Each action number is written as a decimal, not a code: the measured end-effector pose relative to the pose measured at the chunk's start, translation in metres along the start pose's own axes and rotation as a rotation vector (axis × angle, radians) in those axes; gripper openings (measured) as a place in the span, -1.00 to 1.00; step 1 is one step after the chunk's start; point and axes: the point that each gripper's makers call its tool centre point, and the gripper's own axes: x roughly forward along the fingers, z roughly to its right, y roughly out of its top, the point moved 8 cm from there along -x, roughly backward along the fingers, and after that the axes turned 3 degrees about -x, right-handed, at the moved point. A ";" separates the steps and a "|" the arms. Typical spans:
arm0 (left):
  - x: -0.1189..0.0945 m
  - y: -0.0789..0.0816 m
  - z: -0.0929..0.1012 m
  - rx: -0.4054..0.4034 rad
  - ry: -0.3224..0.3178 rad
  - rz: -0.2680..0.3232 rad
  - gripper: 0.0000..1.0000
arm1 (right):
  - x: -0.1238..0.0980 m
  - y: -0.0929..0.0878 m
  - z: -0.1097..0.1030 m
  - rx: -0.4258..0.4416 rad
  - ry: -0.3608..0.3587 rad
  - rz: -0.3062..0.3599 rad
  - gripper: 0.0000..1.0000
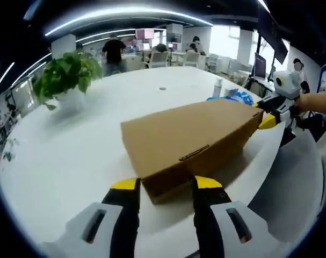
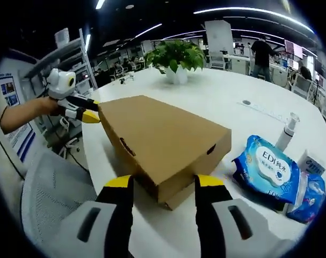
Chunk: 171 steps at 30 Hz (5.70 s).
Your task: Operate the shoe box by opening the lid, removing the specified soft item, and placing it in the target area until the item is outside and the box remains undamaged.
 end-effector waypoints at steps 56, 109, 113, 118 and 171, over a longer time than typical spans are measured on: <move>0.064 0.018 -0.020 -0.073 0.043 -0.086 -0.22 | 0.044 0.010 0.050 -0.125 -0.054 -0.079 -0.17; 0.062 0.043 -0.017 -0.012 0.050 -0.031 0.12 | 0.003 0.025 0.100 -0.106 -0.141 -0.019 0.01; 0.047 0.041 -0.004 -0.019 0.050 0.005 0.16 | -0.019 0.019 0.097 -0.091 -0.179 0.009 0.06; 0.031 0.038 0.012 0.002 0.048 0.043 0.20 | -0.046 0.009 0.092 -0.070 -0.227 0.027 0.15; -0.059 -0.002 0.090 -0.060 0.055 0.202 1.00 | -0.175 -0.055 0.023 0.061 -0.407 0.099 0.92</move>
